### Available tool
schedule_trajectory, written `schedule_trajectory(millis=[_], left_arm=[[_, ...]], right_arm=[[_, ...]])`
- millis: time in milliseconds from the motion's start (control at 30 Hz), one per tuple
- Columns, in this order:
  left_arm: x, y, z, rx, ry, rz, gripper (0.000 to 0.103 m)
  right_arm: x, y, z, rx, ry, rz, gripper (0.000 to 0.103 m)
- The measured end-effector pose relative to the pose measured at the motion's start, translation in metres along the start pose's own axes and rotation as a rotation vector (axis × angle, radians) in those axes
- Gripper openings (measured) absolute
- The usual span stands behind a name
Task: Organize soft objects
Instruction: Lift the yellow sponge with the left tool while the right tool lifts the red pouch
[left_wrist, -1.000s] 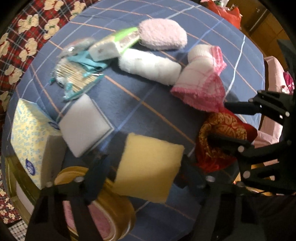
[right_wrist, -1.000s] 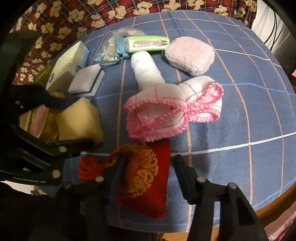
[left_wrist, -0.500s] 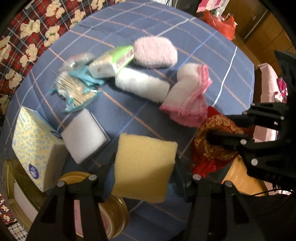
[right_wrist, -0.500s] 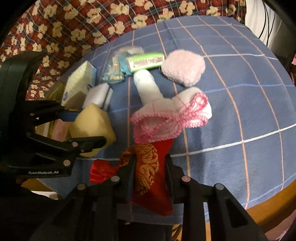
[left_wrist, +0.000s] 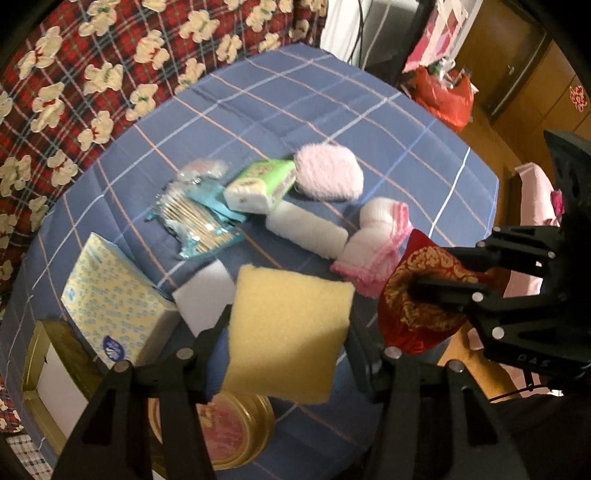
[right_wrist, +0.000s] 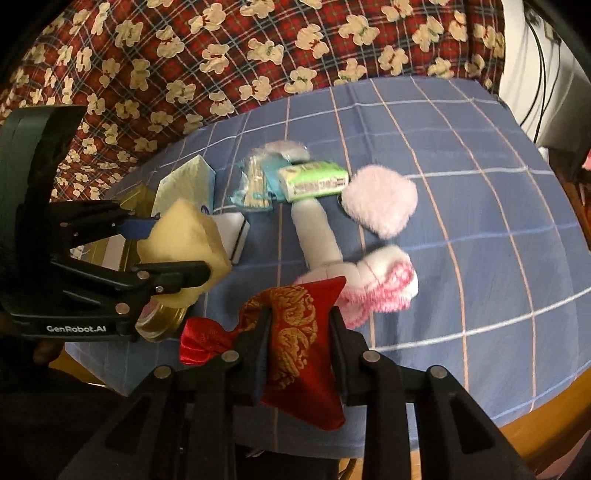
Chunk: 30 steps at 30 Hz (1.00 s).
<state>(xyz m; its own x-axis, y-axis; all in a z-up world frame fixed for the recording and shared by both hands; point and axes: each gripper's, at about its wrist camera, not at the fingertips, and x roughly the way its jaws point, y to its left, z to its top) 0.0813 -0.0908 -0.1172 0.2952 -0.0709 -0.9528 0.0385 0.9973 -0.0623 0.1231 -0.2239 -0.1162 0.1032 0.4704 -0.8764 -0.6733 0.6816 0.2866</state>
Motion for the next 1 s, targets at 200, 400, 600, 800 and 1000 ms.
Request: schedule_trajectory(millis=[200,400,600,800,1000], left_arm=[[-0.008,0.011,0.002,-0.025,-0.029,-0.002,0.055],[-0.015,0.016,0.002,-0.034,-0.053,0.003,0.055],[-0.020,0.023,-0.001,-0.057,-0.067,0.010,0.055],[-0.024,0.028,-0.003,-0.067,-0.078,0.015,0.055],[-0.030,0.032,-0.004,-0.075,-0.095,0.021,0.055]], right_arm=[[-0.001,0.006,0.012,-0.033,-0.005,-0.029,0.031],[-0.003,0.012,0.021,-0.059,-0.017,-0.035,0.031],[0.000,0.021,0.027,-0.084,-0.021,-0.033,0.031],[0.000,0.026,0.031,-0.098,-0.028,-0.036,0.031],[-0.002,0.032,0.035,-0.111,-0.040,-0.047,0.031]])
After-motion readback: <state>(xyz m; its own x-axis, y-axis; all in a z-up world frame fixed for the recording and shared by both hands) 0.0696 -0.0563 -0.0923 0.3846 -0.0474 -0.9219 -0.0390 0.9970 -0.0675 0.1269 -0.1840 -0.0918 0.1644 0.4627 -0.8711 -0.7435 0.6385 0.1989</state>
